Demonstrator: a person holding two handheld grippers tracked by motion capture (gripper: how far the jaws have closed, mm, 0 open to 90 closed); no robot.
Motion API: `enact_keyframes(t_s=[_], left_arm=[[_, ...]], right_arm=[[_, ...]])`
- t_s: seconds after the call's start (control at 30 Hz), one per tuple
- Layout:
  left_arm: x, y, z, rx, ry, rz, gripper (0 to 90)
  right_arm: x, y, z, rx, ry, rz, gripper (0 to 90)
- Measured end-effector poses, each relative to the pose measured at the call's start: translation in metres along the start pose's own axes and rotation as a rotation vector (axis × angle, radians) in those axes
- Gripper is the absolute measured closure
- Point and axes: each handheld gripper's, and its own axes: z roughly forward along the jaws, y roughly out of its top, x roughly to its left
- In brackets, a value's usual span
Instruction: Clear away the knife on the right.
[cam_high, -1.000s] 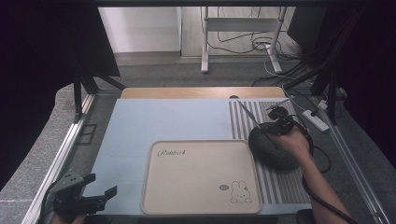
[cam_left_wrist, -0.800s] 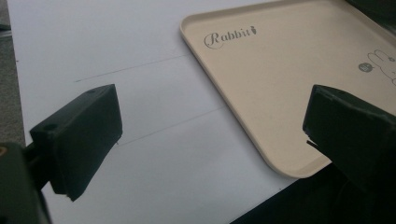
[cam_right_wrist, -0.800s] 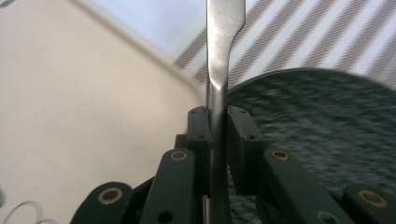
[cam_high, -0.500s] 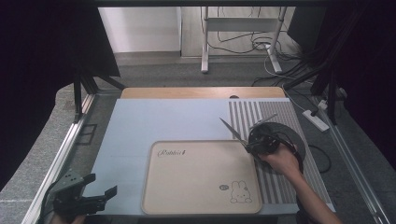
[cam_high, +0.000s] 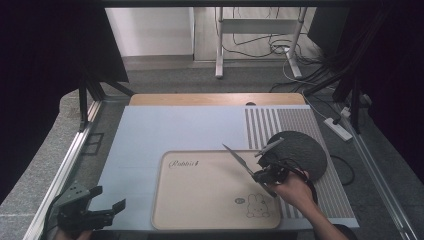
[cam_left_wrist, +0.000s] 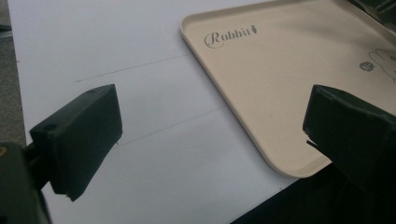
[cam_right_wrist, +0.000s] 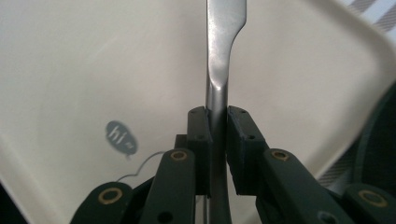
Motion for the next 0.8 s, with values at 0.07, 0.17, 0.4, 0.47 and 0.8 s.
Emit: enact_keyframes(t_s=[0.07,0.17,0.4,0.47,0.8], left_arm=[[0.0,0.0,0.0,0.0,0.0,0.001,4.6],[0.0,0.0,0.0,0.0,0.001,0.002,4.6],[-0.001,0.0,0.0,0.002,0.002,0.006,4.7],[0.0,0.0,0.001,0.005,0.004,0.004,4.6],[0.0,0.0,0.001,0.009,0.007,0.006,4.7]], right_arm=[[0.007,-0.003,0.004,0.023,0.003,-0.001,80.2],[0.015,-0.006,0.013,0.069,0.0,-0.007,80.1],[0.025,-0.011,0.029,0.156,-0.007,-0.039,79.1],[0.022,-0.007,0.022,0.108,0.029,-0.045,73.3],[0.046,0.031,0.038,0.052,0.117,-0.271,89.8]])
